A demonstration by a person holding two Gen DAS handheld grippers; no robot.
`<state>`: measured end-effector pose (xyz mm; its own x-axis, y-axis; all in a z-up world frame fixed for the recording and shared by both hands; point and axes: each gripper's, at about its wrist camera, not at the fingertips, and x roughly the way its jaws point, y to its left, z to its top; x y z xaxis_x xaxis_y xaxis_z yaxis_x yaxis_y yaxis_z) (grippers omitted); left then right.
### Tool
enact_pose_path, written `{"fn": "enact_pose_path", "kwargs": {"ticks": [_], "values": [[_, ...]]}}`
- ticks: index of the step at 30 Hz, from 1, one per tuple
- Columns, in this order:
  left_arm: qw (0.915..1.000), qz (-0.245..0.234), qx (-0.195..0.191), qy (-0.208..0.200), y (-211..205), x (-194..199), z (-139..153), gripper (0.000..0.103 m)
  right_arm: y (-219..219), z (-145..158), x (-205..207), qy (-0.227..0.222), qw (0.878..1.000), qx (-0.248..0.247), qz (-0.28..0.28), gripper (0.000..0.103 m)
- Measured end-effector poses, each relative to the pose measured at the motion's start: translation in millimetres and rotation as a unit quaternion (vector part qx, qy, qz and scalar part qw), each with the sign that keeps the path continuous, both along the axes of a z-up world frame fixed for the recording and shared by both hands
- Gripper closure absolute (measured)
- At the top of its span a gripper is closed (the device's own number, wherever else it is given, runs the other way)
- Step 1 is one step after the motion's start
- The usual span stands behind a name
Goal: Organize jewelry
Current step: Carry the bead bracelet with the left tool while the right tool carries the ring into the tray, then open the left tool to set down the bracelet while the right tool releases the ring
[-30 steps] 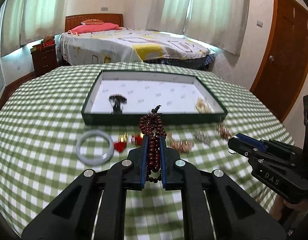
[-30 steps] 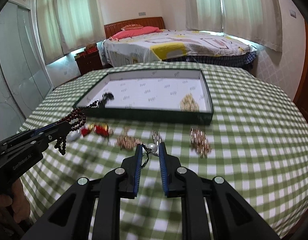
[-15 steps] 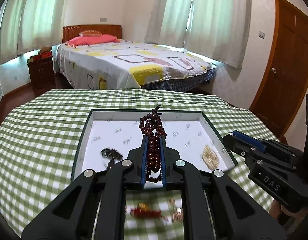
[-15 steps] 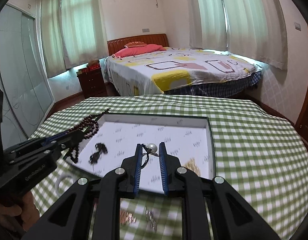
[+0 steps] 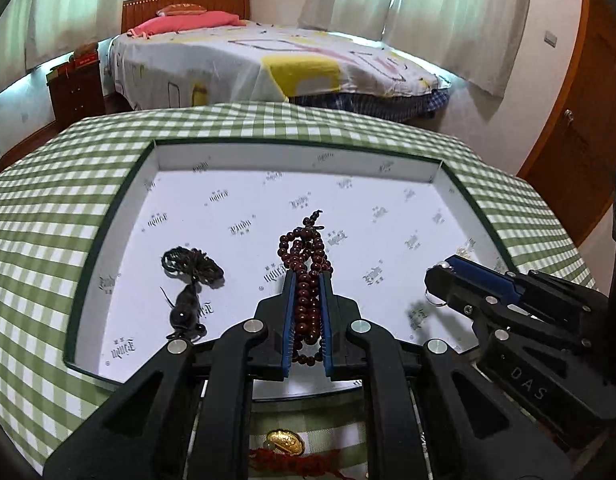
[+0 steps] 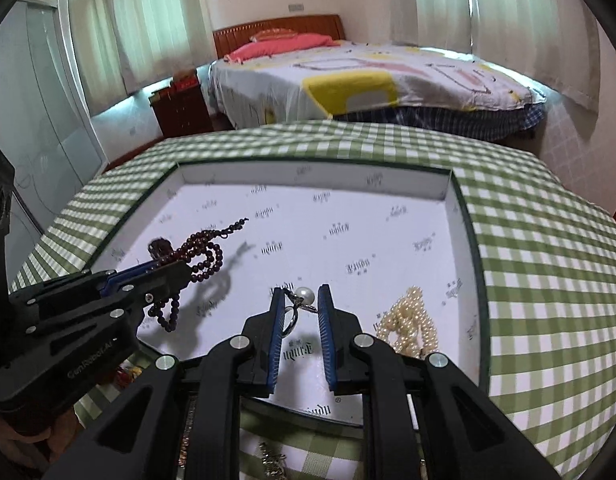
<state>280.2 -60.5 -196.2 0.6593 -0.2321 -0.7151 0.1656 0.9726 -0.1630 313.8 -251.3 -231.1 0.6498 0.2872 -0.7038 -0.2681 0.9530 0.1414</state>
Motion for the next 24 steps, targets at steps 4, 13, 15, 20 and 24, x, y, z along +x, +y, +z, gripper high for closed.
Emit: {"fn": "enact_pose_path", "kwargs": {"ticks": [4, 13, 15, 20, 24], "values": [[0.9999, 0.004, 0.004, 0.013, 1.4, 4.9, -9.8, 0.092, 0.7, -9.5, 4.8, 0.015, 1.0, -0.006, 0.001, 0.085], [0.9998, 0.002, 0.01, 0.019, -1.0, 8.2, -18.8, 0.092, -2.9, -21.1, 13.4, 0.03, 0.999, -0.011, 0.001, 0.085], [0.9998, 0.002, 0.008, 0.019, -1.0, 8.3, -18.9, 0.091, -2.9, -21.3, 14.8, 0.03, 0.999, -0.012, 0.001, 0.085], [0.9998, 0.0, 0.001, 0.019, -0.6, 7.2, -18.0, 0.088, -3.8, -22.8, 15.4, 0.032, 0.999, -0.01, 0.0, 0.077], [0.9998, -0.003, 0.003, 0.018, -2.1, 5.7, -17.6, 0.071, -5.4, -21.5, 13.0, 0.029, 1.0, -0.007, -0.001, 0.069]]}}
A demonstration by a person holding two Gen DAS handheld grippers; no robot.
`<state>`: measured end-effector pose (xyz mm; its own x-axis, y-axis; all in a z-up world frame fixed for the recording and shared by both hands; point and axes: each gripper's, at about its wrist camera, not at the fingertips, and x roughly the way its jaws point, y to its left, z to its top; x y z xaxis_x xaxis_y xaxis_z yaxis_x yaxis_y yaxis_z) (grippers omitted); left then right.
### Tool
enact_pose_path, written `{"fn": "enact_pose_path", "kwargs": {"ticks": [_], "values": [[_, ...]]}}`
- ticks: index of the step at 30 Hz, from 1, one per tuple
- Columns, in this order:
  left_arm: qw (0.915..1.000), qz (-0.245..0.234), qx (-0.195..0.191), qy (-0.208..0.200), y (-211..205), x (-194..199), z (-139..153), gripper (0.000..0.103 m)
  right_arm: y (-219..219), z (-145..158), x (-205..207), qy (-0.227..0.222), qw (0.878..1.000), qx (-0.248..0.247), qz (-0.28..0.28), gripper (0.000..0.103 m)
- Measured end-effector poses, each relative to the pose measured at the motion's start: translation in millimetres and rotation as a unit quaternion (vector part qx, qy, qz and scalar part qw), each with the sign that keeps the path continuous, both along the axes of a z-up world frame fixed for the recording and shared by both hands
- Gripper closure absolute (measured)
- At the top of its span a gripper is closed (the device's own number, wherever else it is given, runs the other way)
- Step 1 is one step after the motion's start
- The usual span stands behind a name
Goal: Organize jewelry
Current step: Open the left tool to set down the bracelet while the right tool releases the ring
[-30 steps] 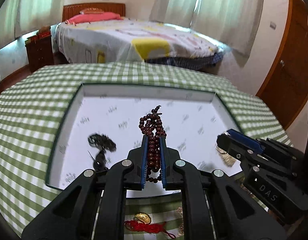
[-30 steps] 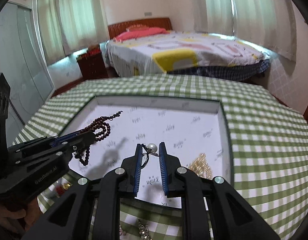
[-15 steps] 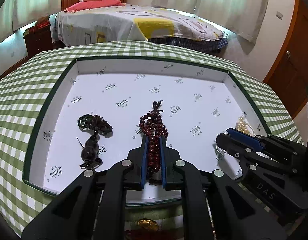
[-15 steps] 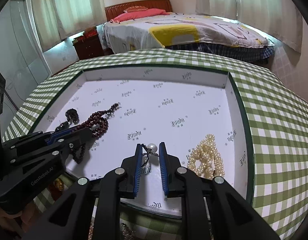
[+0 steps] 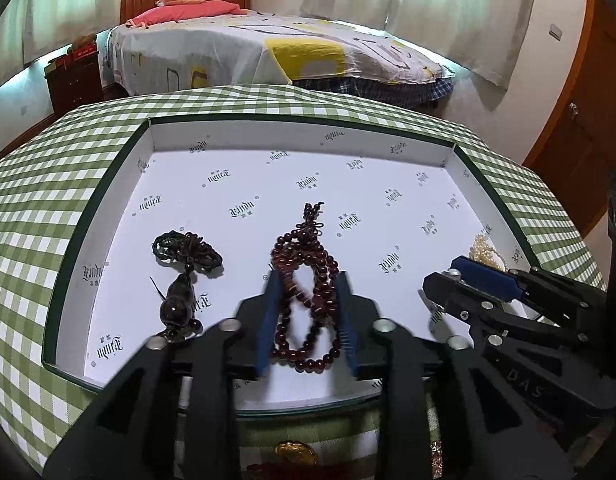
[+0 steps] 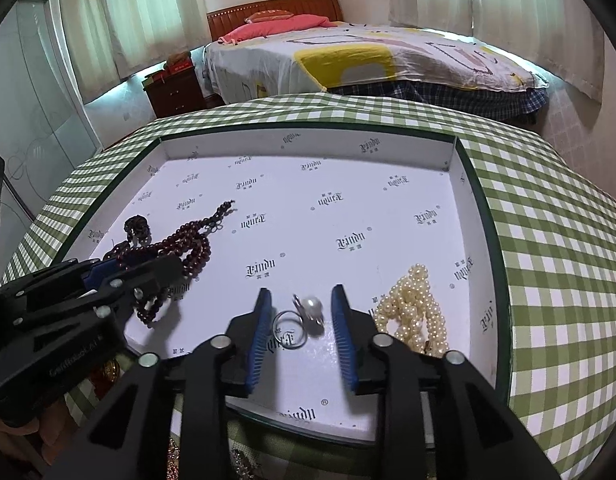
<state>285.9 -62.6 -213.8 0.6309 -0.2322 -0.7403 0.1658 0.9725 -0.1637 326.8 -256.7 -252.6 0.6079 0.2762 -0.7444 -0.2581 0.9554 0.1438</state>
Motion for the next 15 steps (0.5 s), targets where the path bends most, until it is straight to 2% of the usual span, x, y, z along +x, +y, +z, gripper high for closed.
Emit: {"fn": "enact_pose_path", "kwargs": {"ticks": [8, 15], "values": [[0.9999, -0.004, -0.014, -0.008, 4.6, -6.9, 9.5, 0.055, -3.1, 17.2, -8.2, -0.022, 1.0, 0.011, -0.005, 0.068], [0.9989, -0.005, -0.007, -0.046, 9.5, -31.4, 34.7, 0.045, -9.9, 36.8, -32.6, -0.046, 0.999, 0.023, -0.018, 0.067]]}}
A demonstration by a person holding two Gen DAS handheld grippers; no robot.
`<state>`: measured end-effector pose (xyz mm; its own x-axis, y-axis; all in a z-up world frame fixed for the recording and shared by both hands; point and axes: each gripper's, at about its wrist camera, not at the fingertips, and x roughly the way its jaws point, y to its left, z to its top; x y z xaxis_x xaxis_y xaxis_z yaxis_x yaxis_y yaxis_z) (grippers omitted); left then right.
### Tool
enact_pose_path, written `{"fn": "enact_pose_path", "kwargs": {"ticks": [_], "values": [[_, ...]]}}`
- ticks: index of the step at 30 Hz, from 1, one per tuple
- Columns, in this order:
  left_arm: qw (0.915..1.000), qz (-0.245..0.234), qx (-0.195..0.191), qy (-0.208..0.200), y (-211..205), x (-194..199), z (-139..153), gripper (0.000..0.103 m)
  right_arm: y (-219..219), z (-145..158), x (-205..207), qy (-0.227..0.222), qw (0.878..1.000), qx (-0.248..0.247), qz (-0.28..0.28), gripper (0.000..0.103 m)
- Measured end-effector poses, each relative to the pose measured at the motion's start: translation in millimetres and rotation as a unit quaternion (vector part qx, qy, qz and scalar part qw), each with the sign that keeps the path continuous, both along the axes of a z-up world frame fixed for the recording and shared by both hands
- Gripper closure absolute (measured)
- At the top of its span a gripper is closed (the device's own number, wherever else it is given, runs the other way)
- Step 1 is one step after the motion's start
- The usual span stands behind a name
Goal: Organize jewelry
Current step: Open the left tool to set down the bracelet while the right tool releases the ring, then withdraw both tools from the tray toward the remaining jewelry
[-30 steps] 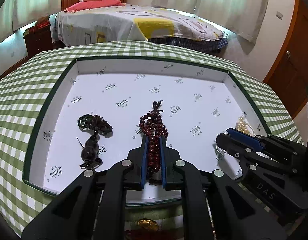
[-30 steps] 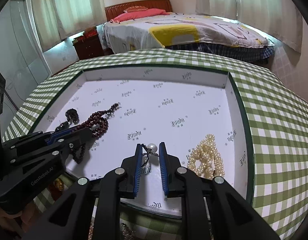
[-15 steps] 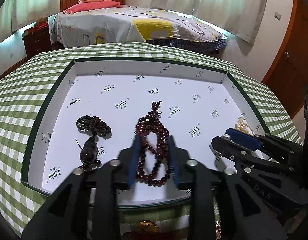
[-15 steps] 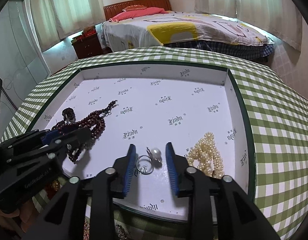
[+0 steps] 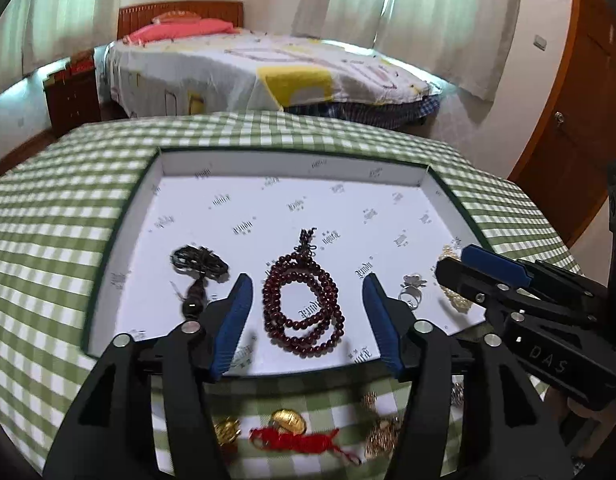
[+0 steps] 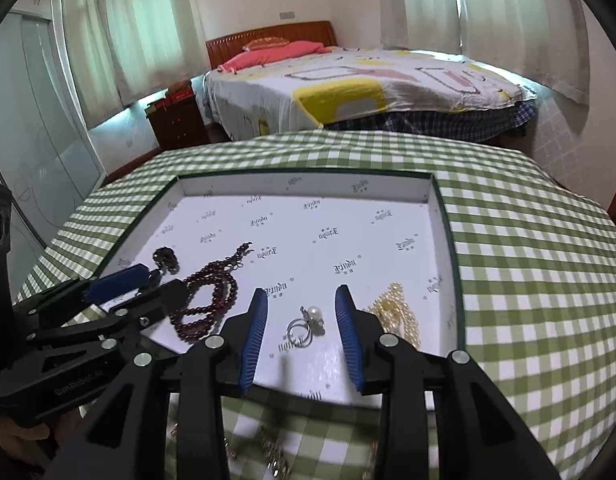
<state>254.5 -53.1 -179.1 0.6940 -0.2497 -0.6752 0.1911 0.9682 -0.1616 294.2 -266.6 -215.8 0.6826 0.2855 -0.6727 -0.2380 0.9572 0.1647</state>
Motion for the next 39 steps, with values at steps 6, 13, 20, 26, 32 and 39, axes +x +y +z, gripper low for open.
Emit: {"fn": "enact_pose_path", "kwargs": {"ticks": [6, 13, 20, 26, 32, 39], "values": [[0.9998, 0.011, 0.008, -0.013, 12.9, -31.9, 11.1, 0.044, -6.3, 6.0, -33.8, -0.009, 1.0, 0.001, -0.01, 0.067], [0.9996, 0.028, 0.002, 0.001, 31.2, -71.6, 7.7, 0.043, -6.3, -3.0, -69.3, 0.002, 1.0, -0.006, -0.011, 0.067], [0.9988, 0.043, 0.008, 0.022, 46.9, -106.3, -8.4, 0.043, -3.4, -20.9, -99.8, 0.019, 1.0, -0.012, -0.004, 0.067], [0.9971, 0.064, 0.007, 0.039, 62.7, -118.7, -20.9, 0.043, -2.8, -33.2, -109.6, 0.032, 0.999, -0.012, -0.004, 0.067], [0.9955, 0.08, 0.014, 0.048, 74.0, -112.0, -26.9, 0.043, 0.2, -32.5, -112.6, 0.028, 1.0, -0.013, 0.0, 0.067], [0.9937, 0.092, 0.024, 0.058, 82.9, -97.1, -36.2, 0.043, 0.5, -36.9, -109.7, 0.035, 0.999, -0.013, -0.002, 0.067]]}}
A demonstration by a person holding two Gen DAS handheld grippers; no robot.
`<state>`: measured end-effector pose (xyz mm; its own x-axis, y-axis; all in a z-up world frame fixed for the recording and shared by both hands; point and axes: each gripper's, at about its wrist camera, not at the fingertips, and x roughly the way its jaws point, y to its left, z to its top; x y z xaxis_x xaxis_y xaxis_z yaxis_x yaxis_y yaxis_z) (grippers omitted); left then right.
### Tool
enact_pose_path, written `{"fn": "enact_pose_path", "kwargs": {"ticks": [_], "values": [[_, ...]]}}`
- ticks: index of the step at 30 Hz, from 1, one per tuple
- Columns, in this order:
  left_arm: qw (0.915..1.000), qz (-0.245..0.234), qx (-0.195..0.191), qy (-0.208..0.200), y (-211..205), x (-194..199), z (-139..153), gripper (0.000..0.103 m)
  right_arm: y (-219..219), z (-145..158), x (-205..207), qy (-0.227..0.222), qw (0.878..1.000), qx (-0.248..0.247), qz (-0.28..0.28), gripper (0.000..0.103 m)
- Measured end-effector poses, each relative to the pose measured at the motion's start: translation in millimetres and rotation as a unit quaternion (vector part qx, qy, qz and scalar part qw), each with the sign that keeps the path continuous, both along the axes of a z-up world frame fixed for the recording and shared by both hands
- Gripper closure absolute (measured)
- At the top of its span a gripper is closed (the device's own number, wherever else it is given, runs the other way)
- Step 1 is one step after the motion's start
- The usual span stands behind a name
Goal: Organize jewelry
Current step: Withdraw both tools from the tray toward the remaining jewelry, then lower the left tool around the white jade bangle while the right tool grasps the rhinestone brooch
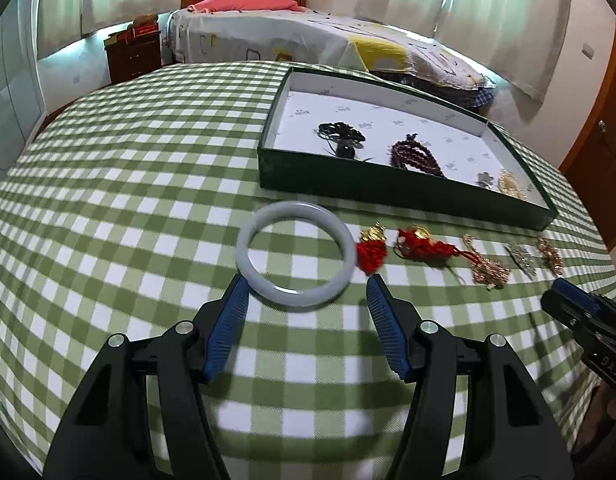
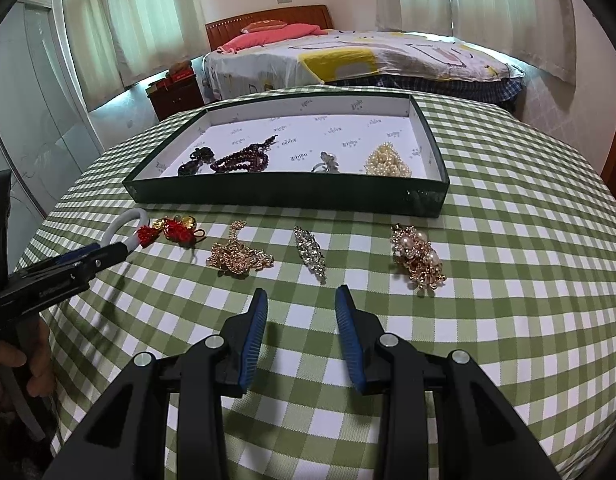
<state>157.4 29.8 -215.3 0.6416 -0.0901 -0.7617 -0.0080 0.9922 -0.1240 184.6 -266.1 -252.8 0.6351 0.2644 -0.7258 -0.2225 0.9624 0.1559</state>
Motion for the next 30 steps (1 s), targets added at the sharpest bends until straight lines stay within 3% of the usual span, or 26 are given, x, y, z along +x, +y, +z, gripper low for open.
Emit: {"fn": "enact_pose_path", "kwargs": {"ticks": [8, 17, 24, 30], "values": [[1.0, 0.005, -0.001, 0.003, 4.9, 18.7, -0.1, 0.043, -0.6, -3.0, 7.4, 0.007, 1.0, 0.002, -0.001, 0.067], [0.9998, -0.008, 0.016, 0.003, -3.3, 28.5, -3.5, 0.029, -1.7, -7.0, 12.4, 0.013, 1.0, 0.006, -0.003, 0.067], [0.9998, -0.009, 0.017, -0.004, -1.5, 30.4, -4.2, 0.029, -1.8, -6.6, 13.6, 0.013, 1.0, 0.008, -0.003, 0.067], [0.9997, -0.012, 0.017, -0.01, -0.7, 28.5, -3.8, 0.035, -1.9, -6.7, 13.4, 0.013, 1.0, 0.007, -0.003, 0.067]]}}
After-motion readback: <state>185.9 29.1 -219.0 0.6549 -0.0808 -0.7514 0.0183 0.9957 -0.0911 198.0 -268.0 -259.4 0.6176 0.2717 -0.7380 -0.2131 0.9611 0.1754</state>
